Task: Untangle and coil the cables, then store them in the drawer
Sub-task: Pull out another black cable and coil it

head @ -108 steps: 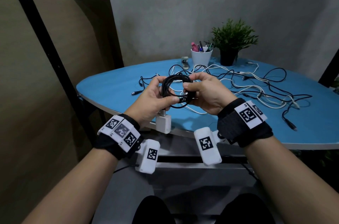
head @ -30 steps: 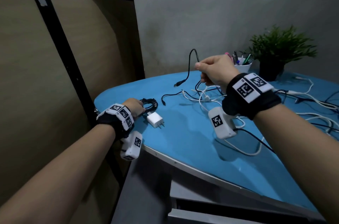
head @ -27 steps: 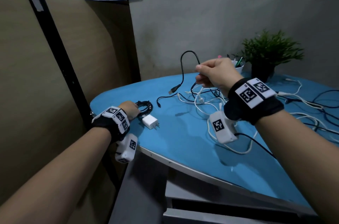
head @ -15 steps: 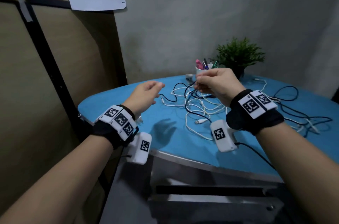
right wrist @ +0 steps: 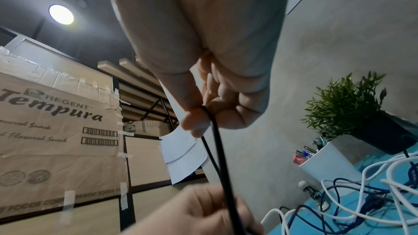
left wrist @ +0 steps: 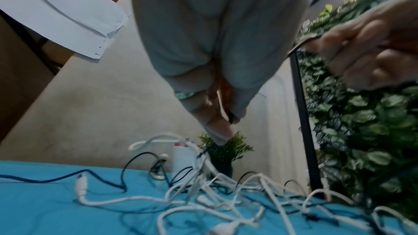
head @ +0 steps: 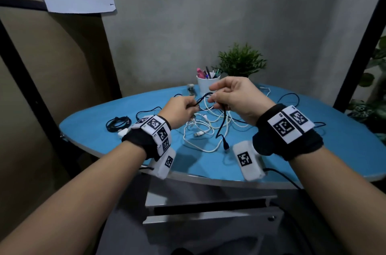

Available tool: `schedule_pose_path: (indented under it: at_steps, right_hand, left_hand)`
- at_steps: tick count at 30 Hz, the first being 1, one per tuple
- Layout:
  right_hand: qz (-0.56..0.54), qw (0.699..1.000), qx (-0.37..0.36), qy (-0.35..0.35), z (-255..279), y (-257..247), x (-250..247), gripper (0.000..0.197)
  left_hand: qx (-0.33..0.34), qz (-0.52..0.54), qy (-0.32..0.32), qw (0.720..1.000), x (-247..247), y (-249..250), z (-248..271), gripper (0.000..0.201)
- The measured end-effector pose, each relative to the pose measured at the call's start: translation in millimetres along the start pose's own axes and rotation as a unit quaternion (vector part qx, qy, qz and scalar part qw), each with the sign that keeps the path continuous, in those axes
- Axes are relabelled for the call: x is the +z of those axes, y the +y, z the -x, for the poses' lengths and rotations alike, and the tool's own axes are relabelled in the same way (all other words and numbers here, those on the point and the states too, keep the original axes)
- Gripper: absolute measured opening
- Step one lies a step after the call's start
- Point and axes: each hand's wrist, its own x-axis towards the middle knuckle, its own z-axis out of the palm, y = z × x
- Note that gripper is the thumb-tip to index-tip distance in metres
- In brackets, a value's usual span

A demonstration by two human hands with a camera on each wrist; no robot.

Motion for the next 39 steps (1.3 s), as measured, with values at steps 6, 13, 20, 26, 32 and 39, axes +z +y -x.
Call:
schedule_pose_path:
  at_steps: [6,13,20,26,32,39]
  right_hand:
    - [-0.012,1.000,0.000,0.023,5,6,-29,0.012]
    - [0.010,0.998,0.036,0.058,-2,18,-48,0.014]
    - [0.038,0.992,0.033,0.118,-6,22,-55,0.019]
    - [-0.022,0.983,0.034,0.177,0,16,-63,0.020]
    - [-0.029,0.983,0.020,0.178,10,10,-61,0.021]
    - [-0.007,0.987,0.009,0.161,26,9,-46,0.016]
  left_hand:
    - [-0.070,-0.086,0.004,0.994,6,-30,-28,0.020]
    - [0.030,0.121,0.218,0.968,-30,9,-66,0.015]
    - [0.155,0.196,0.190,0.949,-53,54,-61,0.021]
    - [0.097,0.232,-0.029,0.968,-48,45,-29,0.010]
    - [0.045,0.113,-0.185,0.975,-45,47,0,0.030]
    - [0.086,0.069,-0.111,0.988,-29,68,24,0.013]
